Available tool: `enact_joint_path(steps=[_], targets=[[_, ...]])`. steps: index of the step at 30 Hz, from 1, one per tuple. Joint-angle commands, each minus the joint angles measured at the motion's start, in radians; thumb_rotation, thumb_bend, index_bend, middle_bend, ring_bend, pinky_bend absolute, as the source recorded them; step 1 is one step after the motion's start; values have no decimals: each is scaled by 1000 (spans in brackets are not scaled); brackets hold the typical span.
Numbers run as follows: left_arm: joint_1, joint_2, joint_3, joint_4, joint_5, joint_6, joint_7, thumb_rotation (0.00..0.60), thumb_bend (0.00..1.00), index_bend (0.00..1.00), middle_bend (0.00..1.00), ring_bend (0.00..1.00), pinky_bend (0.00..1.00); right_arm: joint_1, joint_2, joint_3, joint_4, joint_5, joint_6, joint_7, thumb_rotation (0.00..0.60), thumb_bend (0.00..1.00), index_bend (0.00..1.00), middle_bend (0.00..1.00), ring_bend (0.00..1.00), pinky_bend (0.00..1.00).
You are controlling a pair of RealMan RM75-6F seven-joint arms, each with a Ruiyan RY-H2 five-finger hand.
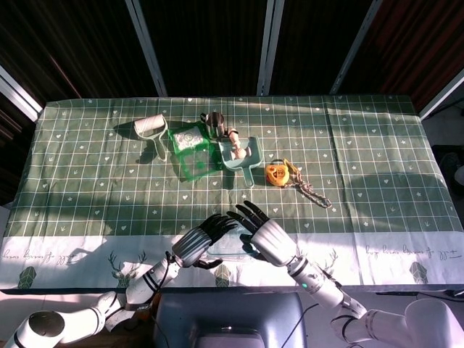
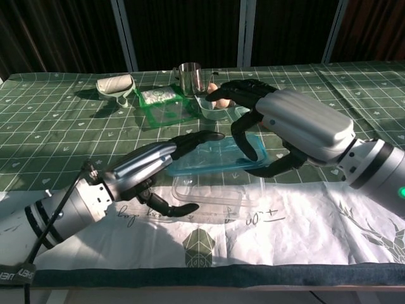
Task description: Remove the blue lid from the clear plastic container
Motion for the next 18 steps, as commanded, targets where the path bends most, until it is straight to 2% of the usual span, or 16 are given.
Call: enact_joint_path(steps=[1, 8, 13, 18], targets=[[7, 8, -6, 3, -2, 18, 17, 600, 258, 0, 0, 0, 0, 3, 24, 9, -17, -7, 16, -24, 600, 476, 856, 224, 49, 0], [62, 110, 0, -15, 10, 123, 140, 600, 259, 0, 0, 0, 0, -30, 124, 10, 6, -7, 67, -93, 600, 477, 856, 224, 49, 0], [123, 225, 15, -81, -18, 152, 155, 600, 259, 0, 0, 0, 0, -81, 166, -2, 113, 39, 81, -47, 600, 476, 856, 224, 49, 0], [177, 294, 29, -87, -44, 164, 148, 600, 262, 0, 0, 0, 0, -115, 138, -25, 259, 73, 59, 31, 600, 476, 832, 224, 49, 0]])
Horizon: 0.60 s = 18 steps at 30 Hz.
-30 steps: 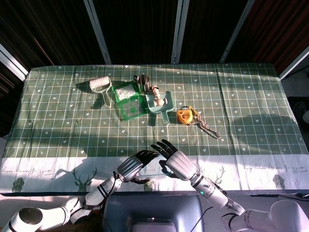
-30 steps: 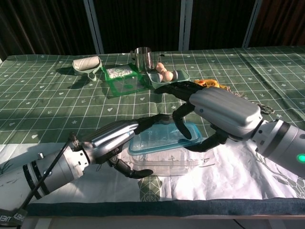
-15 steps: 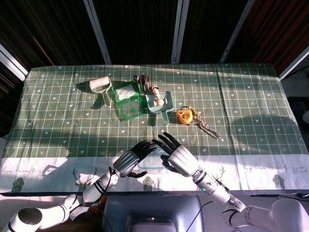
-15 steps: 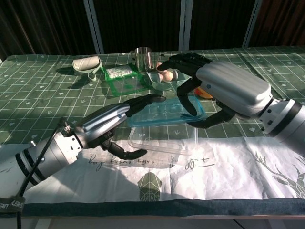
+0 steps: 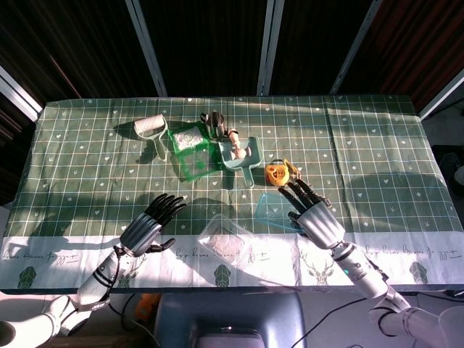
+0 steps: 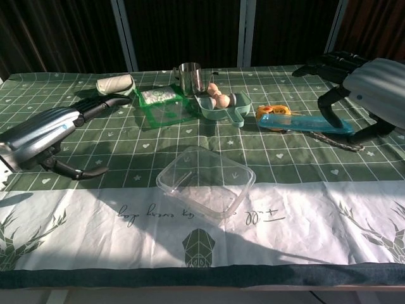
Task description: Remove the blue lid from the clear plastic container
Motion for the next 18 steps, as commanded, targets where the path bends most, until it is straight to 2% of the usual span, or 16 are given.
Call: enact_joint_path(steps=[1, 2, 4, 6, 7, 9, 10, 12, 14, 18], targets=[[37, 40, 10, -7, -26, 8, -3, 600, 263, 0, 0, 0, 0, -32, -26, -25, 119, 30, -22, 61, 600, 476, 797, 224, 49, 0], [46, 50, 12, -8, -32, 8, -5, 600, 264, 0, 0, 0, 0, -34, -37, -30, 140, 32, -31, 69, 600, 476, 762, 224, 49, 0], [68, 75, 16, -18, -44, 6, -7, 600, 266, 0, 0, 0, 0, -36, -60, -38, 177, 41, -59, 75, 600, 476, 618, 221, 47, 0], [88, 97, 21, -31, -53, 10, -7, 600, 267, 0, 0, 0, 0, -36, -65, -51, 183, 51, -108, 74, 600, 466, 355, 174, 20, 0], [103, 111, 23, -39, -59, 17, -8, 600, 267, 0, 0, 0, 0, -35, -62, -57, 174, 58, -138, 68, 600, 430, 208, 131, 6, 0], [134, 132, 26, -51, -66, 42, -16, 600, 267, 0, 0, 0, 0, -35, -45, -67, 137, 71, -184, 54, 600, 324, 37, 64, 0, 0], [144, 140, 26, -56, -68, 51, -18, 600, 267, 0, 0, 0, 0, -37, -34, -68, 114, 78, -197, 52, 600, 259, 4, 34, 0, 0], [165, 156, 30, -70, -69, 65, -20, 600, 266, 0, 0, 0, 0, -45, -3, -76, 53, 83, -206, 52, 600, 177, 0, 5, 0, 0], [189, 187, 38, -101, -75, 70, -1, 600, 265, 0, 0, 0, 0, -66, 43, -88, -20, 89, -201, 23, 600, 133, 0, 0, 0, 0], [217, 272, 52, -224, -127, 8, 96, 600, 264, 0, 0, 0, 0, -93, 136, -111, -161, 111, -224, -29, 600, 96, 0, 0, 0, 0]])
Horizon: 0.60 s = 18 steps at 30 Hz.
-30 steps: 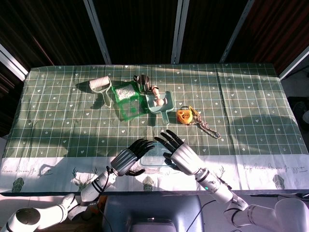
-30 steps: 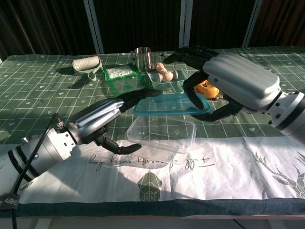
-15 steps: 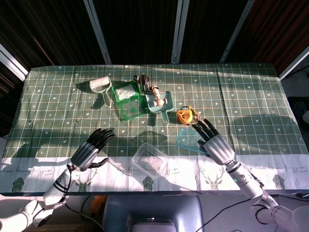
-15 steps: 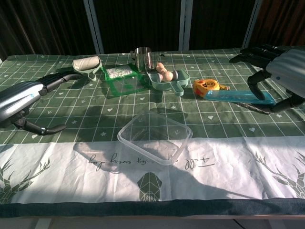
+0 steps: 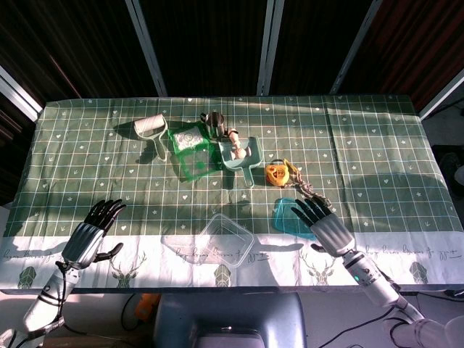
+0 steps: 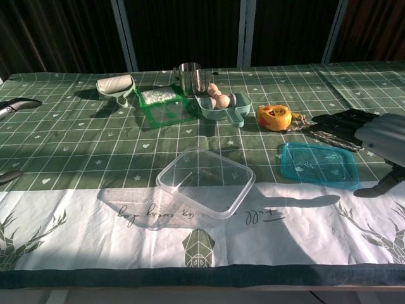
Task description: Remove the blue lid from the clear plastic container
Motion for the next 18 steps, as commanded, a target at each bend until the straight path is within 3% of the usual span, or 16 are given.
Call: enact_joint_path(steps=[1, 5, 7, 9, 13, 18], targets=[[29, 78, 14, -113, -47, -48, 86, 600, 264, 0, 0, 0, 0, -35, 106, -31, -148, 29, -27, -62, 600, 95, 0, 0, 0, 0], [68, 168, 14, -256, -101, -52, 186, 600, 270, 0, 0, 0, 0, -89, 218, -52, -288, 54, 7, -158, 600, 90, 0, 0, 0, 0], [125, 230, 12, -353, -123, 25, 306, 600, 278, 0, 0, 0, 0, -231, 339, -63, -452, 111, 181, -284, 600, 90, 0, 0, 0, 0], [155, 255, 4, -404, -121, 74, 348, 600, 284, 0, 0, 0, 0, -318, 387, -57, -534, 161, 286, -281, 600, 90, 0, 0, 0, 0], [186, 277, -5, -434, -94, 123, 359, 600, 287, 0, 0, 0, 0, -389, 425, -43, -522, 164, 383, -160, 600, 90, 0, 0, 0, 0], [193, 283, -12, -448, -97, 88, 377, 600, 287, 0, 0, 0, 0, -421, 442, -7, -522, 188, 408, -105, 600, 89, 0, 0, 0, 0]])
